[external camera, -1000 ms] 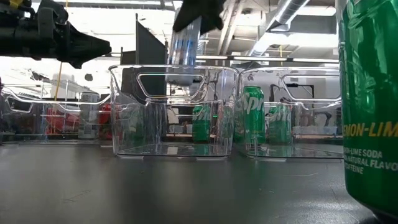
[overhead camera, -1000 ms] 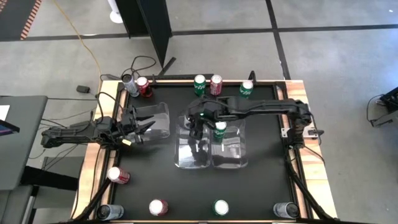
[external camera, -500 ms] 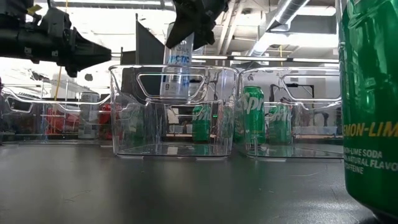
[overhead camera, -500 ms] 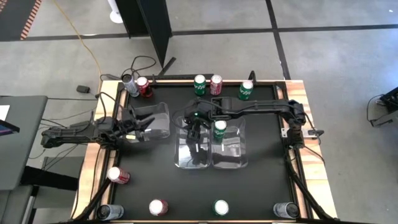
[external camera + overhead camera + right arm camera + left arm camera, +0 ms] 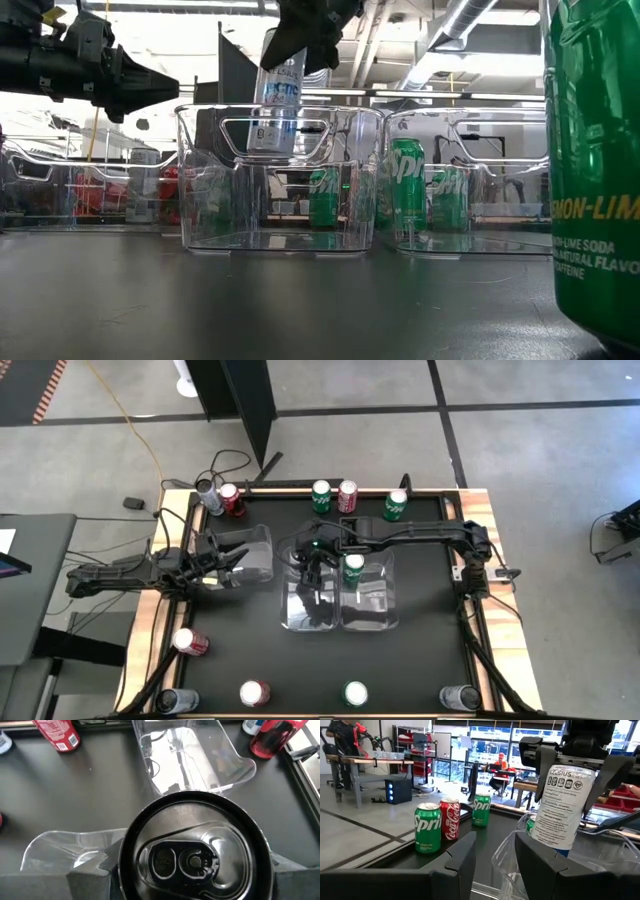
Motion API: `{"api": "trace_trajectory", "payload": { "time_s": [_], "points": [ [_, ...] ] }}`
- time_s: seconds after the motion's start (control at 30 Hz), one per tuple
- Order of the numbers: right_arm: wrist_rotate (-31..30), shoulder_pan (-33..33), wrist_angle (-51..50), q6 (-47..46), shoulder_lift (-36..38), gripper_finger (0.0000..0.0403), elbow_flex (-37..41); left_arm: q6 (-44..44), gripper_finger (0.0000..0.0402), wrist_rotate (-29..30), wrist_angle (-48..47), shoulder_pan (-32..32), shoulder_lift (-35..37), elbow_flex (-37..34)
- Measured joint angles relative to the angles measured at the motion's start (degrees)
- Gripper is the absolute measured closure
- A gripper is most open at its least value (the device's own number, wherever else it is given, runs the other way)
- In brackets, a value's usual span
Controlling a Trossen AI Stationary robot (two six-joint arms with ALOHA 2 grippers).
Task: Sort soda cans
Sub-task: Put the top right white and blue soda can into the center transparent bin
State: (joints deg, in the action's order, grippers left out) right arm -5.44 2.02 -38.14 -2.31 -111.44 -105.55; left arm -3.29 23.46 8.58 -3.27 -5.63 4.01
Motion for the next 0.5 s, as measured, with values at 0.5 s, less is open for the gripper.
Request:
{"api": "trace_trajectory", "payload": {
  "time_s": [0.5],
  "points": [
    [-0.07, 1.56, 3.23, -1.13, -8.54, 0.0144, 0.04, 1.11, 0.0270, -0.04, -0.13, 0.02, 0.00, 0.00]
  ]
}}
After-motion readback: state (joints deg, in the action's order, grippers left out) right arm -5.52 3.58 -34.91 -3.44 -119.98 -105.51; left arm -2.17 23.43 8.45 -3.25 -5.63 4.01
